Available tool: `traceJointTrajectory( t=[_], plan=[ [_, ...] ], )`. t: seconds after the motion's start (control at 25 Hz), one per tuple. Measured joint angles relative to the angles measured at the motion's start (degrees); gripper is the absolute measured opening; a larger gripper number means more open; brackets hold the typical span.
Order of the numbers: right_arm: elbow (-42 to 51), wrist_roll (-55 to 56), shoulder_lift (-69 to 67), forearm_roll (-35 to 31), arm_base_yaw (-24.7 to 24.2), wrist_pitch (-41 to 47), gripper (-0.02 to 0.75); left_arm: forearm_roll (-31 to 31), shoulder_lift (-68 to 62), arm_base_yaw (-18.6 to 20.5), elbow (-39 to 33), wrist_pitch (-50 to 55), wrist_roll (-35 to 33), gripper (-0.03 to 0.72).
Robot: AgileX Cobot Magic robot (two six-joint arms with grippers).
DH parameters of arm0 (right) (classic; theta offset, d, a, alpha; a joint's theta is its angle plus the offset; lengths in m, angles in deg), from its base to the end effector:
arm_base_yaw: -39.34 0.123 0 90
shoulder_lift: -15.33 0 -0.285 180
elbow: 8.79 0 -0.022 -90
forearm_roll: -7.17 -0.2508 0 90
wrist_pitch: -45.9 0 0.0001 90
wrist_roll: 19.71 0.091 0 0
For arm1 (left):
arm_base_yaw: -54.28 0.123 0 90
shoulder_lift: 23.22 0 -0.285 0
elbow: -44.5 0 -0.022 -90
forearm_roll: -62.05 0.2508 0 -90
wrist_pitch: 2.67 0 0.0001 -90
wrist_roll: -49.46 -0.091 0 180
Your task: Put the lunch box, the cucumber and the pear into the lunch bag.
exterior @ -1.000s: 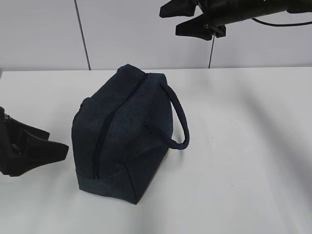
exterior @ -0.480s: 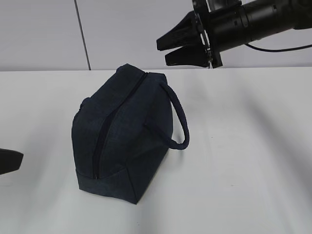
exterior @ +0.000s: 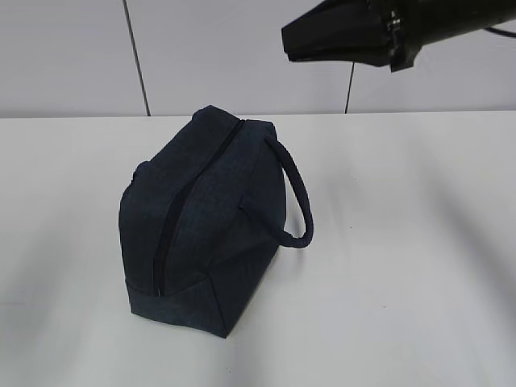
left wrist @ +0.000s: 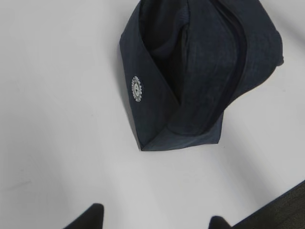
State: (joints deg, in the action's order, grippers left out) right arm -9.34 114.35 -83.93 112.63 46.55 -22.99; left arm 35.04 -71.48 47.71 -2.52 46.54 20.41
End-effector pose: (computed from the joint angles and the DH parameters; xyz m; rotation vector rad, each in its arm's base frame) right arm 0.3133 0.1221 0.3607 -0.5768 2.0892 1.4073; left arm 0.1111 -0.0443 0.2678 0.5126 2.3759 -0.3996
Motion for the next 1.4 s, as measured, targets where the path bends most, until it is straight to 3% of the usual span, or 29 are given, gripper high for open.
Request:
traceJointTrajectory(
  t=[0.36, 0.52, 0.64, 1.4],
  plan=[
    [0.2, 2.7, 8.1, 0.0, 6.2, -0.8, 0.087, -1.5, 4.1, 0.0, -0.1, 1.9, 0.2, 0.392],
    [0.9, 3.1, 9.3, 0.0, 8.4, -1.0, 0.067, -1.9, 5.3, 0.0, -0.1, 3.7, 0.2, 0.344],
    [0.9, 3.3, 9.5, 0.0, 8.5, -1.1, 0.0, -2.1, 5.9, 0.0, -0.1, 3.9, 0.2, 0.297],
    [1.0, 3.5, 9.5, 0.0, 8.5, -0.5, 0.0, -3.3, 6.2, 0.0, -0.1, 4.0, 0.2, 0.24]
  ],
)
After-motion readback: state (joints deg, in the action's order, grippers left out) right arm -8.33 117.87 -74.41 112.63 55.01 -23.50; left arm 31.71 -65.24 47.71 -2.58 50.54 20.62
